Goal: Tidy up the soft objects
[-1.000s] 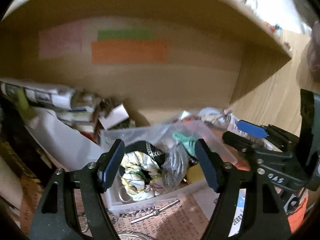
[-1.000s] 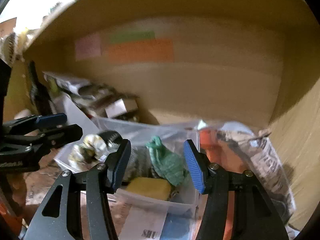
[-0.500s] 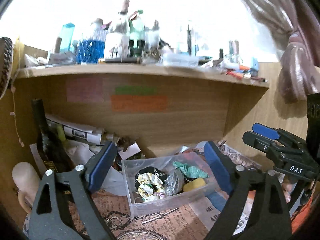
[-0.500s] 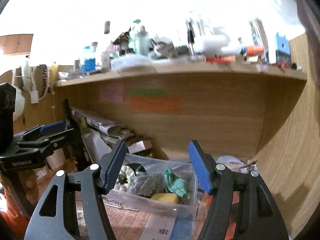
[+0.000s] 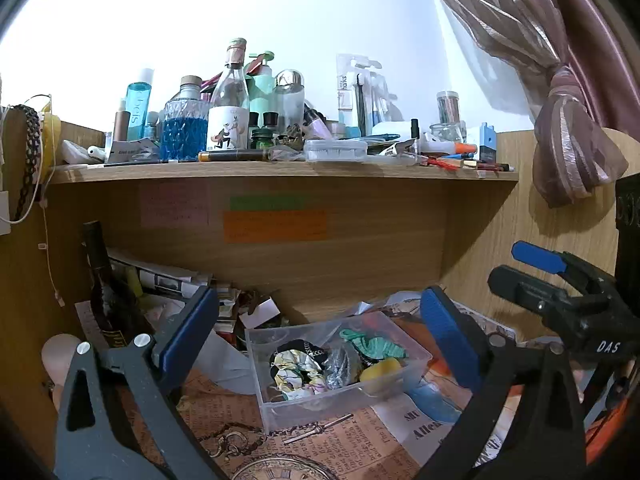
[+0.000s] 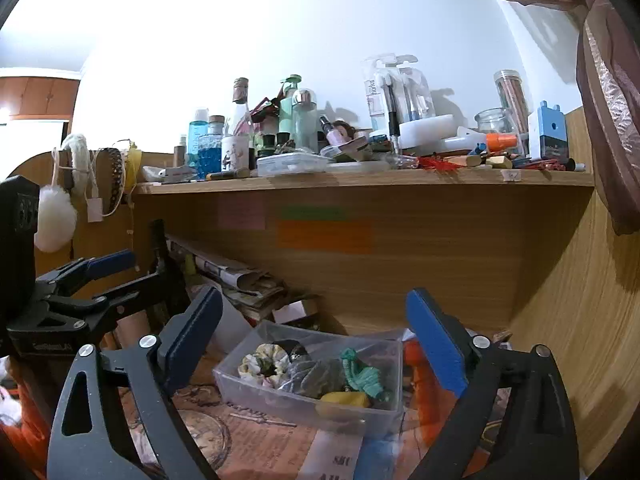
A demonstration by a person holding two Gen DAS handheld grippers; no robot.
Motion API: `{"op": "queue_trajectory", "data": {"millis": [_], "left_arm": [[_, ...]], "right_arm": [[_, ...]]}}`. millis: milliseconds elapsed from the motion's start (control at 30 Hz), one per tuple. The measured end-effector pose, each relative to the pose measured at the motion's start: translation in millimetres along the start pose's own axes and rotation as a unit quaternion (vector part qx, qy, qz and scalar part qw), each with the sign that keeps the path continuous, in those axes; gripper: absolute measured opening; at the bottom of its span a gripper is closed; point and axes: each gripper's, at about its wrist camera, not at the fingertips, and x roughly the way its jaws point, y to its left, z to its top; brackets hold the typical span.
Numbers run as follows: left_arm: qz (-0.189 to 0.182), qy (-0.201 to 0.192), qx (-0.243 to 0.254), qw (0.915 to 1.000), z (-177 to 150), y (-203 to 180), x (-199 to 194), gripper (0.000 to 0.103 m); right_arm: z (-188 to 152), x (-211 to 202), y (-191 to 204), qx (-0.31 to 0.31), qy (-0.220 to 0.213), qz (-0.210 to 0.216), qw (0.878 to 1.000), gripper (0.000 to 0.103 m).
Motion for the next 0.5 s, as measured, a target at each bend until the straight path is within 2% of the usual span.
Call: {"op": "queue_trajectory", "data": {"millis": [333, 500], "left_arm": [[0.001, 0.005, -0.004, 1.0000, -3.0, -0.6, 2.9, 0.103], [0.001, 0.010, -0.005, 0.9999, -5.0, 1.1, 6.4, 0.103]], "right_arm": [[-3.2, -2.8, 1.7, 0.001, -0.001, -0.003, 1.000, 0.102], [-4.0, -3.1, 0.8, 0.003, 0.000, -0.002, 1.000, 0.103]]}}
